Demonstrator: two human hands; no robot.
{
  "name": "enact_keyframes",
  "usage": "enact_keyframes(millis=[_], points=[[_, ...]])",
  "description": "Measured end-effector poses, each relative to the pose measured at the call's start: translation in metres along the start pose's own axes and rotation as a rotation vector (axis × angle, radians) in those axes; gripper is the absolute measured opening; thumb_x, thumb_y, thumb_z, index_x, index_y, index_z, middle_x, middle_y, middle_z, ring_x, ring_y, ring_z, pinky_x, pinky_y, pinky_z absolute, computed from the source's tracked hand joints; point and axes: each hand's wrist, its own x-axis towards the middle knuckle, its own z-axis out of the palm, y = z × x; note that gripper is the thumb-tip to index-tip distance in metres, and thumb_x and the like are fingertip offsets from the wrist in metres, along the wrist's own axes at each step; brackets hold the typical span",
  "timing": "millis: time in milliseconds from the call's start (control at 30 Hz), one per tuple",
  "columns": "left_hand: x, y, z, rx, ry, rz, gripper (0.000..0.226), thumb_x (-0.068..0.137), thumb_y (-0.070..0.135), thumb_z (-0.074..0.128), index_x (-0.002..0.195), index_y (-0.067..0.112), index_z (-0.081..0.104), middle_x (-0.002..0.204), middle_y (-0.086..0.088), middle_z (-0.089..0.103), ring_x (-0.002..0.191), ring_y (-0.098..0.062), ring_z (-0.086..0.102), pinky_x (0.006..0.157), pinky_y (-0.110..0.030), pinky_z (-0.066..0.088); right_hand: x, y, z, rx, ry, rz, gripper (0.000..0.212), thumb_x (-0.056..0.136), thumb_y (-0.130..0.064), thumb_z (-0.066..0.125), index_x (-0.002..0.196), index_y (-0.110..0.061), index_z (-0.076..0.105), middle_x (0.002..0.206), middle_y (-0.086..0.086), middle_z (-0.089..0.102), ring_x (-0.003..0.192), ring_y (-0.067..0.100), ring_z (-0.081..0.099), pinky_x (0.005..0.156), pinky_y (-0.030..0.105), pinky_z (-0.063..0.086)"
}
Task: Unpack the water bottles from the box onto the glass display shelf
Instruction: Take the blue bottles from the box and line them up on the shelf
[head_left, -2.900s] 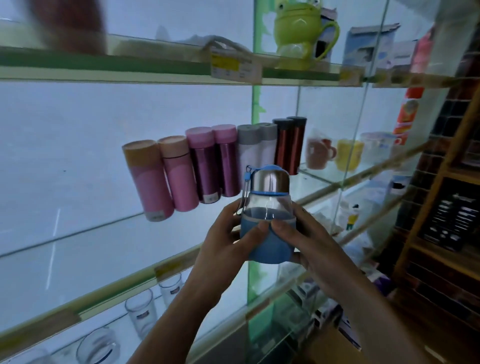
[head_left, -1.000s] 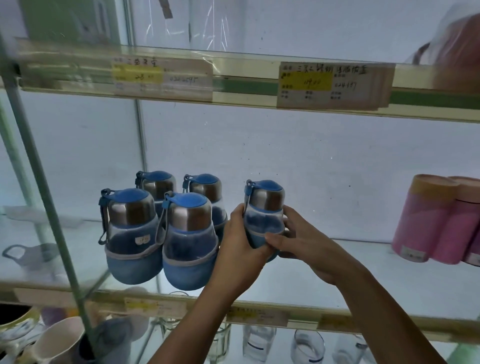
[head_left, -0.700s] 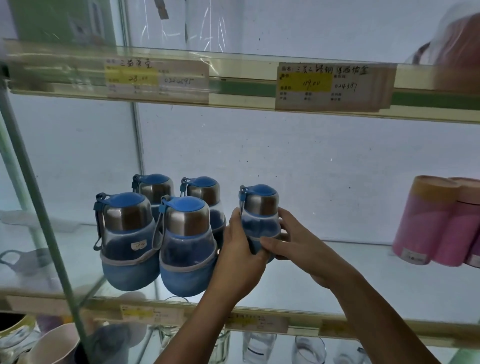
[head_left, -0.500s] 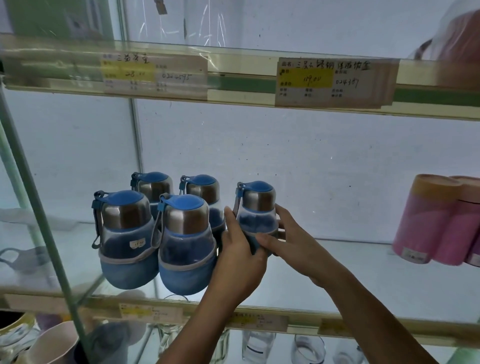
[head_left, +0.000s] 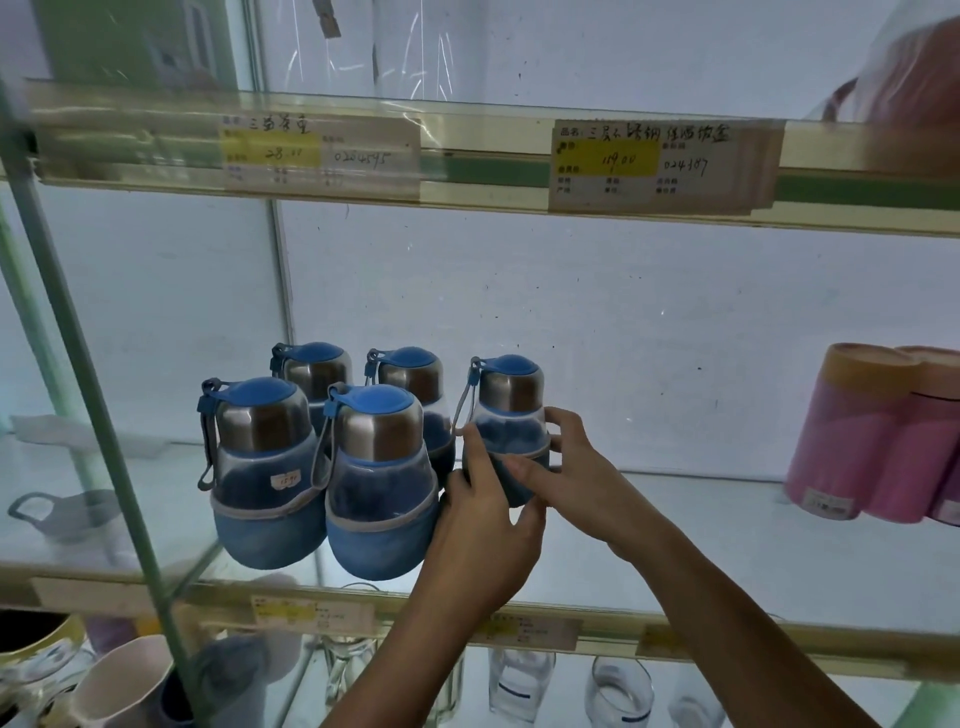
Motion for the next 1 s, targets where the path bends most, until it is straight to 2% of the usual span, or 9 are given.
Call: enact_keyframes(millis=[67, 133, 200, 300, 400, 567, 867, 933, 1000], points=[[-0.001, 0.000, 0.001, 0.017, 0.002, -0.008, 0.096, 0.100, 0.044, 0.055, 0.158, 0.029, -0.019, 0.167, -0.004, 0.018, 0.150, -0.021, 0.032, 0.116, -0.034, 0.034, -0.001, 0.001, 0.002, -0.006, 0.012, 0.004, 0.069, 0.100, -0.047, 0.060, 0.154, -0.032, 0.021, 0.154, 0.001, 0.050, 0.129, 0.022, 0.059, 0.087, 0.021, 0.052], [-0.003, 0.000, 0.002, 0.028, 0.004, -0.009, 0.095, 0.100, 0.044, 0.055, 0.158, 0.028, -0.019, 0.166, -0.005, 0.019, 0.149, -0.021, 0.032, 0.115, -0.034, 0.035, 0.000, 0.003, 0.004, -0.022, 0.031, 0.021, 0.071, 0.097, -0.053, 0.061, 0.153, -0.034, 0.023, 0.153, 0.004, 0.049, 0.129, 0.024, 0.059, 0.099, 0.033, 0.055], [-0.004, 0.001, 0.002, 0.032, -0.001, -0.011, 0.095, 0.100, 0.044, 0.055, 0.158, 0.027, -0.019, 0.166, -0.006, 0.019, 0.150, -0.022, 0.031, 0.116, -0.036, 0.034, 0.003, 0.005, 0.005, -0.043, 0.048, 0.047, 0.074, 0.094, -0.058, 0.063, 0.152, -0.034, 0.024, 0.152, 0.007, 0.049, 0.127, 0.026, 0.060, 0.102, 0.040, 0.056], [-0.004, 0.003, 0.001, 0.025, -0.012, -0.019, 0.096, 0.101, 0.044, 0.054, 0.158, 0.025, -0.021, 0.166, -0.007, 0.016, 0.151, -0.022, 0.027, 0.117, -0.035, 0.032, 0.007, 0.006, 0.006, -0.055, 0.051, 0.056, 0.076, 0.091, -0.060, 0.065, 0.151, -0.034, 0.026, 0.149, 0.008, 0.050, 0.122, 0.026, 0.062, 0.095, 0.035, 0.056], [-0.005, 0.006, -0.001, 0.028, 0.008, -0.019, 0.096, 0.101, 0.043, 0.054, 0.158, 0.024, -0.021, 0.166, -0.008, 0.014, 0.151, -0.022, 0.027, 0.117, -0.034, 0.032, 0.009, 0.007, 0.007, -0.080, 0.069, 0.042, 0.076, 0.090, -0.060, 0.066, 0.151, -0.034, 0.028, 0.149, 0.007, 0.051, 0.122, 0.026, 0.063, 0.095, 0.035, 0.057], [-0.010, 0.009, 0.000, 0.067, 0.036, -0.015, 0.093, 0.102, 0.042, 0.052, 0.158, 0.018, -0.019, 0.166, -0.004, 0.001, 0.153, -0.023, 0.023, 0.119, -0.033, 0.029, 0.009, 0.007, 0.007, -0.099, 0.060, 0.024, 0.074, 0.091, -0.061, 0.065, 0.150, -0.035, 0.029, 0.146, 0.004, 0.055, 0.118, 0.023, 0.065, 0.087, 0.028, 0.054], [-0.015, 0.010, 0.002, 0.080, 0.142, 0.073, 0.098, 0.099, 0.037, 0.059, 0.158, 0.027, -0.018, 0.155, 0.008, -0.001, 0.152, -0.019, 0.019, 0.117, -0.030, 0.030, -0.004, 0.002, -0.002, -0.043, 0.043, 0.030, 0.073, 0.097, -0.053, 0.063, 0.156, -0.034, 0.025, 0.148, 0.003, 0.056, 0.125, 0.022, 0.062, 0.102, 0.038, 0.054], [-0.016, 0.013, 0.004, 0.073, 0.166, 0.100, 0.097, 0.097, 0.034, 0.062, 0.159, 0.029, -0.013, 0.154, 0.006, 0.004, 0.150, -0.019, 0.019, 0.114, -0.029, 0.033, -0.010, 0.003, -0.007, -0.025, 0.051, 0.033, 0.070, 0.098, -0.051, 0.063, 0.156, -0.034, 0.028, 0.147, 0.003, 0.055, 0.124, 0.021, 0.062, 0.103, 0.040, 0.054], [-0.017, 0.016, 0.008, 0.075, 0.180, 0.130, 0.088, 0.097, 0.035, 0.062, 0.158, 0.029, 0.000, 0.153, 0.003, 0.012, 0.148, -0.018, 0.022, 0.109, -0.026, 0.034, -0.017, 0.002, -0.012, -0.013, 0.060, 0.033, 0.066, 0.099, -0.048, 0.062, 0.156, -0.033, 0.031, 0.147, 0.002, 0.054, 0.123, 0.019, 0.061, 0.100, 0.034, 0.054]])
